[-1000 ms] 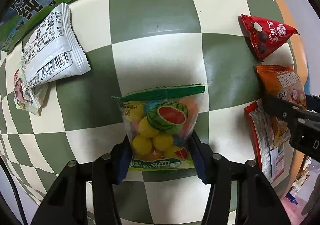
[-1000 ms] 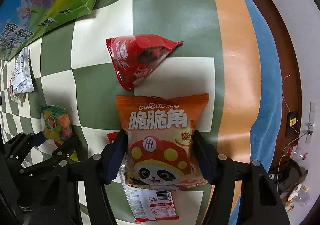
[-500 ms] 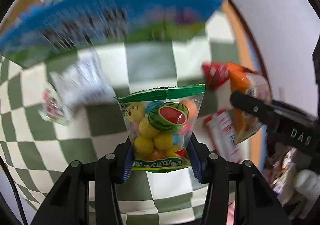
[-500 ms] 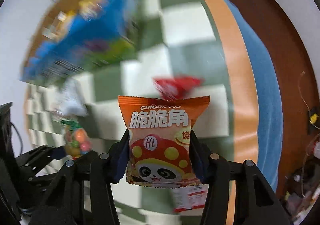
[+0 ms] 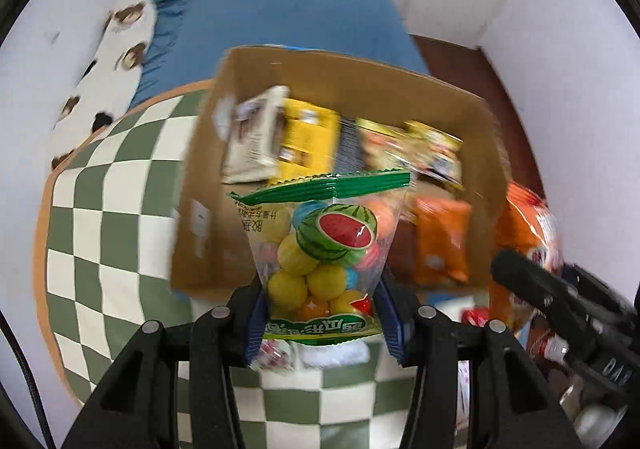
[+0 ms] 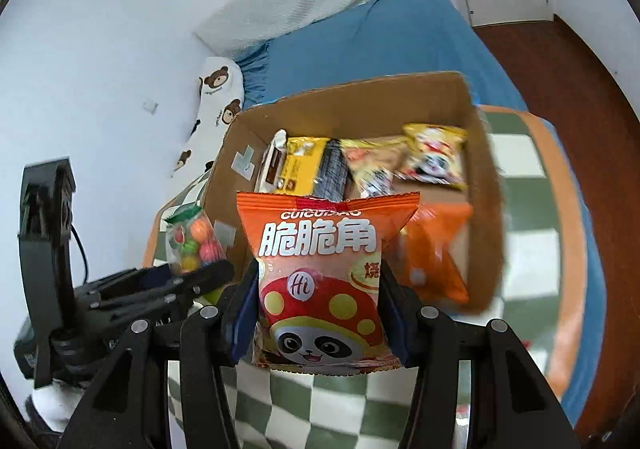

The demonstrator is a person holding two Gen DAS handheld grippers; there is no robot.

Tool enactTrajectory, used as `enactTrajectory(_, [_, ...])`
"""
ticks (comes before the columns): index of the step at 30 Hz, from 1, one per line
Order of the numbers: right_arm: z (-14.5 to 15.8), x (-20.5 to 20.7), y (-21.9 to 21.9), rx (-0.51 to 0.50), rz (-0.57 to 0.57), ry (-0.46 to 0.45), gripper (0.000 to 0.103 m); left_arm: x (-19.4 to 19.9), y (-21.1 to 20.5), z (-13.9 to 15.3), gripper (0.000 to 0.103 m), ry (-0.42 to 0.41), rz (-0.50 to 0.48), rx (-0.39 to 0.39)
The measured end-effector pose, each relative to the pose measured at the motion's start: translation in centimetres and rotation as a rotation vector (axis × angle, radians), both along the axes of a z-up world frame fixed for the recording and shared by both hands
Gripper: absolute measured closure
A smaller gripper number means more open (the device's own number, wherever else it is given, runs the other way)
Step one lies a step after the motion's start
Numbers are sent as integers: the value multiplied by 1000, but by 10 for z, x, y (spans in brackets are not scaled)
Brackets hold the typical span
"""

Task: Organize snacks
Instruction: 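Carry both bags into the cardboard box and open both tools to release them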

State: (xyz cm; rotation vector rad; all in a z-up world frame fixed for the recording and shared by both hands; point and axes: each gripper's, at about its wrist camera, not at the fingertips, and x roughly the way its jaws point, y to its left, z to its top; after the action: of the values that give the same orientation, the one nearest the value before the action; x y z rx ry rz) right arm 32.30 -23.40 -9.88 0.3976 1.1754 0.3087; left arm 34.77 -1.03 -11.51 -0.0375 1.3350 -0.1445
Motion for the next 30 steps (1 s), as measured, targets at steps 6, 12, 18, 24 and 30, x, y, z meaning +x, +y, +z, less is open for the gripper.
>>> enactTrajectory(6, [-41, 44, 47, -16, 31, 67, 47, 48, 29, -41, 58, 116, 58, 30])
enactTrajectory(12, [-83, 63, 75, -33, 50, 129, 47, 58, 29, -73, 58, 197, 76, 53])
enactTrajectory(18, [-111, 69, 77, -36, 45, 198, 21, 58, 34, -86, 55, 235, 86, 45])
enactTrajectory(24, [-120, 70, 71, -96, 61, 228, 8, 59, 28, -86, 28, 221, 72, 39])
enactTrajectory(30, [-112, 65, 66, -148, 59, 205, 8, 51, 24, -82, 28, 201, 68, 63])
